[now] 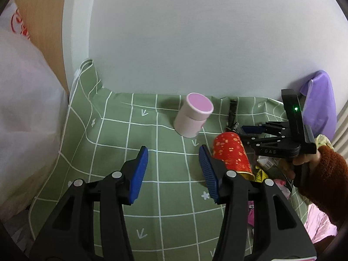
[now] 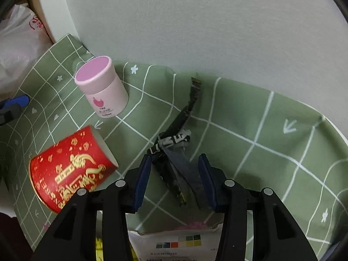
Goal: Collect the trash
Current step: 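Grasp the black plastic strip with the right gripper, then lower the left gripper onto the red paper cup and grasp it, then carry the red cup and black strip over the yellow bag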
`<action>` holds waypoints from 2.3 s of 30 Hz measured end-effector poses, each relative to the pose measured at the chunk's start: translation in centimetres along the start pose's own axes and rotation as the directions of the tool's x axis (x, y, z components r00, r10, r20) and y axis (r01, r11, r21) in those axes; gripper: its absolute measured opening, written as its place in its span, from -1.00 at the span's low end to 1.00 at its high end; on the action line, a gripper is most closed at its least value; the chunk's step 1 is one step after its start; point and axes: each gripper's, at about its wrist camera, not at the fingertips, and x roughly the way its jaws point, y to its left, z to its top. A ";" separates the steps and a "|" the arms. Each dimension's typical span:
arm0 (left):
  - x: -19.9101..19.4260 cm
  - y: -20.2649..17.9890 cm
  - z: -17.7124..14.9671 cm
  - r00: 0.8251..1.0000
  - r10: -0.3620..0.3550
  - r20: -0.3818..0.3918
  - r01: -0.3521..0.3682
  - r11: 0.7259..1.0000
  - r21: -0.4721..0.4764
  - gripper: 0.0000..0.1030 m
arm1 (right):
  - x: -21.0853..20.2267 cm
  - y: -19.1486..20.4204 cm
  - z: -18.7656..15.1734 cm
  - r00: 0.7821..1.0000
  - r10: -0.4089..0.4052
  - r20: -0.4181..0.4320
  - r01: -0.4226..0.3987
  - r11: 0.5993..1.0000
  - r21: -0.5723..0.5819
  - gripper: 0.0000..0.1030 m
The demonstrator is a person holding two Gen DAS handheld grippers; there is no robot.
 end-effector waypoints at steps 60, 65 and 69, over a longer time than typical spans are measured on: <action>5.7 -10.2 -1.1 0.992 -0.039 -0.122 0.061 0.982 0.181 0.07 | -19.5 -0.7 -18.1 0.934 -0.283 0.217 0.150 0.864 0.480 -0.66; 4.1 -11.9 0.5 0.991 -0.116 -0.071 0.127 0.974 0.187 -0.16 | -21.4 -1.2 -18.5 0.917 -0.322 0.235 0.172 0.851 0.495 -0.66; 2.3 -14.8 2.7 0.982 -0.187 -0.015 0.185 0.956 0.228 -0.17 | -23.8 -1.8 -18.7 0.890 -0.374 0.262 0.204 0.839 0.505 -0.66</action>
